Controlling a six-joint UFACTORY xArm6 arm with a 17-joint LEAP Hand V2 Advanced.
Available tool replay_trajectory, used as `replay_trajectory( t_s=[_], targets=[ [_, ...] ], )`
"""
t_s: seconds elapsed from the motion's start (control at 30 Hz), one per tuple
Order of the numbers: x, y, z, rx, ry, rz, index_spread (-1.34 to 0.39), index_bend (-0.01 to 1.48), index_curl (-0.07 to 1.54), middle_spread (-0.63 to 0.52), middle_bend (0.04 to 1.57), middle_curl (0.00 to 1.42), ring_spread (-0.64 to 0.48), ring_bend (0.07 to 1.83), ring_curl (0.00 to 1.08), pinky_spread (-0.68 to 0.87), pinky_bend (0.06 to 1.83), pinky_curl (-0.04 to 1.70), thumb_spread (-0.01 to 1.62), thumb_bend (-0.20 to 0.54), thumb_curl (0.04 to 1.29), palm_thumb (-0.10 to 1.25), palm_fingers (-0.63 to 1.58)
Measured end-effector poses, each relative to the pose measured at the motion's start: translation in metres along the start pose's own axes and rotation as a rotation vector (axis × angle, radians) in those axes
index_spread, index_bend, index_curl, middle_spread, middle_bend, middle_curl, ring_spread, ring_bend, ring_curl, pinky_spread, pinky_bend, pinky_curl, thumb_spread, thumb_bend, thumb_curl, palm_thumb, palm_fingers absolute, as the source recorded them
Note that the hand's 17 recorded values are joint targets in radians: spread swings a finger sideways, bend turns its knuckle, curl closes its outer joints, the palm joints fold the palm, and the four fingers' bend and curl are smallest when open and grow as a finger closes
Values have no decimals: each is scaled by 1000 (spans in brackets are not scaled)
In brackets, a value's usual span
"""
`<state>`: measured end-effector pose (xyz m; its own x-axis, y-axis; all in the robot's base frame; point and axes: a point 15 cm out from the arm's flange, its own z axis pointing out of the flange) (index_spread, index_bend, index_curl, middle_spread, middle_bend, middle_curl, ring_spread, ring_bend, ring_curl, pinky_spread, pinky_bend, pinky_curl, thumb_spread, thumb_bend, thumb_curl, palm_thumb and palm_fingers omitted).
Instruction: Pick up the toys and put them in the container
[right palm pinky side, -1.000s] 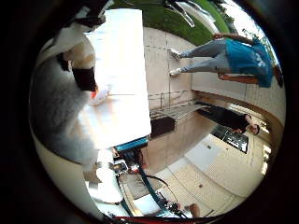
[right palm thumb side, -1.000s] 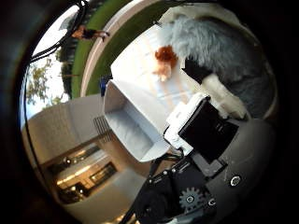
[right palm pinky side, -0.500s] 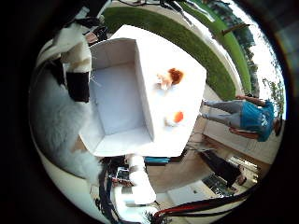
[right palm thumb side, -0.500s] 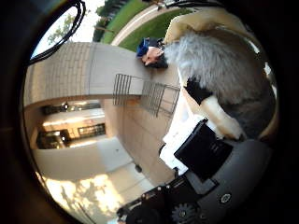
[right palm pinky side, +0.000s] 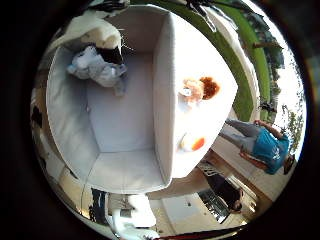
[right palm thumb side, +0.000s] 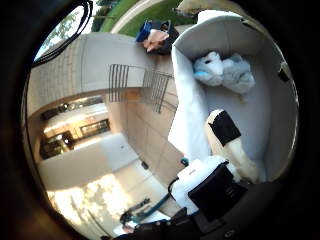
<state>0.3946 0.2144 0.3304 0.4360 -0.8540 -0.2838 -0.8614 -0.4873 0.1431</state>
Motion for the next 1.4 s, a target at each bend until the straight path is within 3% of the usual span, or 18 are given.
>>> replay_trajectory(
  t_s=[0.27,0.47,0.7,0.9,1.2,1.33,1.4],
  targets=[
    [27,61,-76,110,22,33,-451,149,296,110,177,356,302,512,328,470,840,396,1151,-25,464,797,-25],
    [124,132,-97,123,127,177,-386,150,270,92,200,360,294,509,321,479,791,353,1144,-32,450,778,37],
    [238,190,-36,29,166,342,-321,152,253,86,190,358,293,495,318,478,756,322,1146,-32,437,738,48],
    [281,190,67,-12,196,358,-302,159,249,74,188,357,288,479,313,471,722,301,1149,-31,427,715,49],
    [310,177,111,-30,195,381,-237,183,259,59,186,347,281,445,305,455,649,259,1148,-24,415,715,85],
    [322,173,116,-37,239,379,-175,225,275,18,223,359,274,492,306,442,594,226,1137,-12,421,755,308],
    [325,171,118,-54,249,374,-233,154,230,-40,395,412,214,715,338,430,661,211,1121,-8,428,797,814]
  ],
)
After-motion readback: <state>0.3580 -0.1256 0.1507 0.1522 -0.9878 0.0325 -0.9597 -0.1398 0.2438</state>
